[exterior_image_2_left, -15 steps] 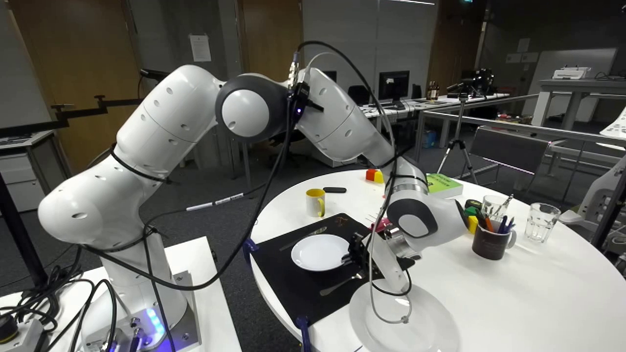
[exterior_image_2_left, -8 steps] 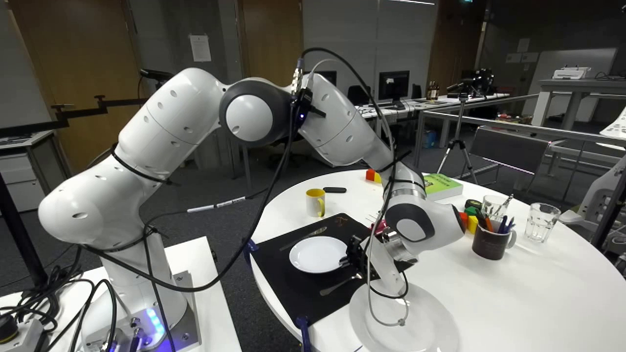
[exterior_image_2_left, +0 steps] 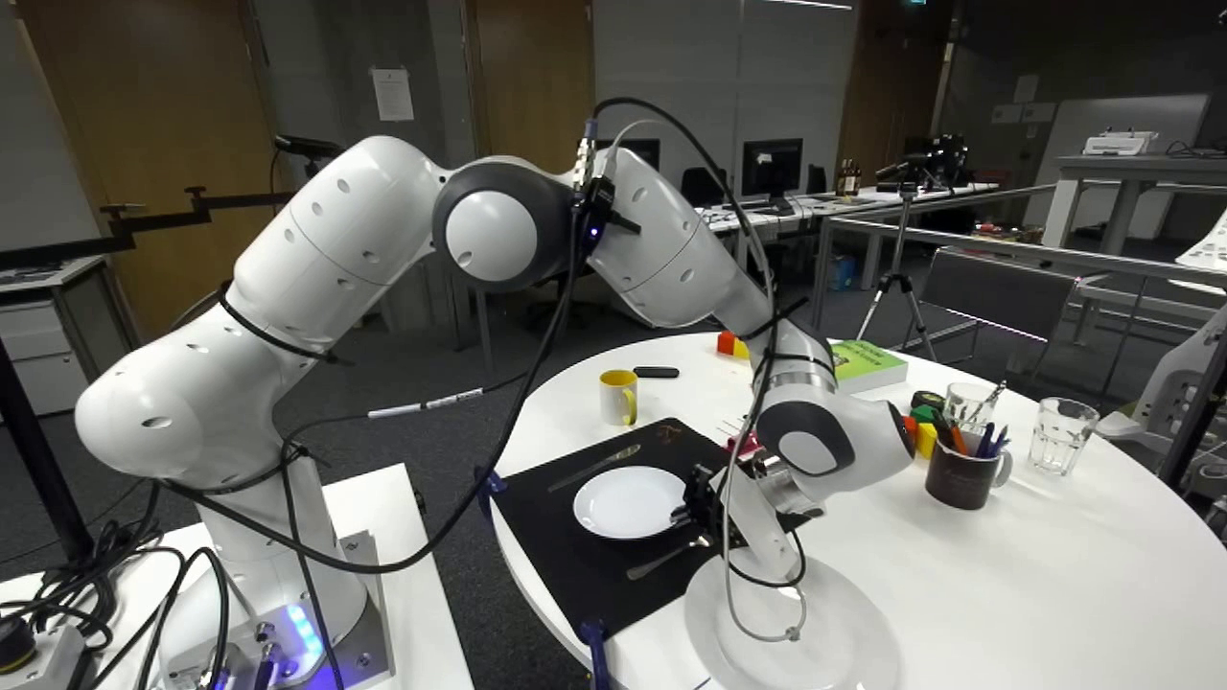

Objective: Place the smaller white plate on the black mat between the fork and knife

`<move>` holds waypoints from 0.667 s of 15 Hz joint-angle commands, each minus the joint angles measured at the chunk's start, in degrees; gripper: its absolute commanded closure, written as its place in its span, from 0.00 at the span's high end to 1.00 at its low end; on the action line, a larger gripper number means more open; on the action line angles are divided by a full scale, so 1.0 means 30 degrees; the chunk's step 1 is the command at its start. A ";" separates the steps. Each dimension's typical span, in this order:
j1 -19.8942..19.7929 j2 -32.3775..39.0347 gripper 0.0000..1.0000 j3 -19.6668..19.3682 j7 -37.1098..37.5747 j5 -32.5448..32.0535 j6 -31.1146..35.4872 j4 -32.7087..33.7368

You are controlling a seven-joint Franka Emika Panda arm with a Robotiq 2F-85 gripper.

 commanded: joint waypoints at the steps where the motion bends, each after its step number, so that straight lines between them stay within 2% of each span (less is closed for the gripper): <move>1: -0.0123 0.0247 0.01 0.0131 -0.0208 0.0244 0.0035 0.0538; 10: -0.0060 0.0611 0.01 0.0175 -0.0041 0.0175 -0.0210 0.0942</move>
